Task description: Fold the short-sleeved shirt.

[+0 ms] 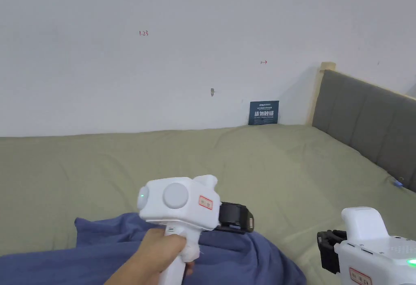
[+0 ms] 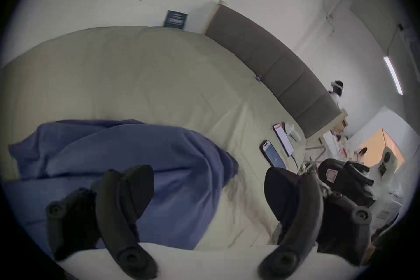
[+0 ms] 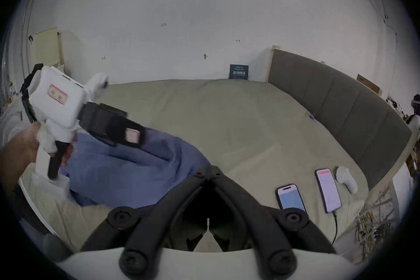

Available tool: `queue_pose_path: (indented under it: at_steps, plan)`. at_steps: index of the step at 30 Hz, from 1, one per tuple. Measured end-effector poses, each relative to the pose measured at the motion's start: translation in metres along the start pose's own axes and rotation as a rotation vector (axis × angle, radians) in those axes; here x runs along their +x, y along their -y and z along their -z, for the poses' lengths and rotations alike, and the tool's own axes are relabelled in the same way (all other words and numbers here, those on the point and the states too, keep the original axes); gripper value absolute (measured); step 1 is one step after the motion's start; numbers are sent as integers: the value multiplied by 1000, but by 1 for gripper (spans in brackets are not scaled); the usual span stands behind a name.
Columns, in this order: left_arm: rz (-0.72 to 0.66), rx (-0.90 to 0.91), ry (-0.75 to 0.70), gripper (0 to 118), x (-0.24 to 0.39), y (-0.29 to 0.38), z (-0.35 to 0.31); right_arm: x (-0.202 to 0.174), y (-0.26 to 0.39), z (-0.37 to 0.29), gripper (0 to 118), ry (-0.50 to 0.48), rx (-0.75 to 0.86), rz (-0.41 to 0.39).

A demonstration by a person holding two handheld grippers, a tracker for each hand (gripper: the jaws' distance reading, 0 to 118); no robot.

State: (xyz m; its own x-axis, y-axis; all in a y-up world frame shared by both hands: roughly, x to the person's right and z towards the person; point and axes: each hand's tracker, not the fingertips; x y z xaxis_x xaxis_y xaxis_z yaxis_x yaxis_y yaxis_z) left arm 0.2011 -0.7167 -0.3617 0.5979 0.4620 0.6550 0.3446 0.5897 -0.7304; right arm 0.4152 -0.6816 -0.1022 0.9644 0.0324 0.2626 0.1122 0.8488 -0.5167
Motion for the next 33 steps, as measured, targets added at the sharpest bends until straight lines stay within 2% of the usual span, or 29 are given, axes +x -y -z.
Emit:
queue_pose_path:
  at_steps: [3, 4, 6, 7, 8, 11, 14, 17, 21, 24, 25, 27, 28, 29, 33]
  plan:
    - [26, 123, -143, 103, -31, 14, -76, -11, -5, 4, 0, -14, 0, -22]
    - [26, 167, -219, 99, -44, 23, -106, -15, -7, 6, 0, -24, 0, -30]
    - [-10, 242, -359, 67, -70, 47, -163, -26, -12, 9, 0, -53, 8, -38]
    - [-37, 284, -448, 41, -77, 62, -195, -32, -14, 12, 0, -70, 14, -42]
    - [-61, 323, -532, 9, -86, 77, -217, -38, -16, 14, 0, -79, 21, -46]
    - [-127, 416, -702, 1, -99, 133, -277, -54, -18, 22, 0, -100, 30, -62]
    - [-211, 426, -732, 0, -108, 184, -314, -62, -14, 35, 0, -125, 22, -52]
    - [-260, 444, -757, 0, -110, 219, -321, -69, -7, 44, 0, -136, 4, -63]
    - [-310, 385, -730, 0, -133, 218, -308, -78, -5, 42, 0, -150, -20, -75]
    - [-331, 355, -676, 2, -166, 193, -293, -71, -8, 46, 0, -148, -17, -90]
    - [-330, 353, -674, 13, -178, 182, -287, -70, -10, 46, 0, -146, -16, -94]
    - [-346, 283, -646, 81, -202, 156, -271, -68, -14, 44, 0, -139, -10, -102]
    - [-363, 254, -643, 102, -218, 143, -261, -66, -15, 45, 0, -134, -8, -105]
    - [-371, 224, -629, 106, -232, 130, -253, -64, -17, 45, 0, -130, -8, -105]
    - [-443, 126, -625, 106, -292, 81, -209, -56, -21, 49, 0, -116, -26, -108]
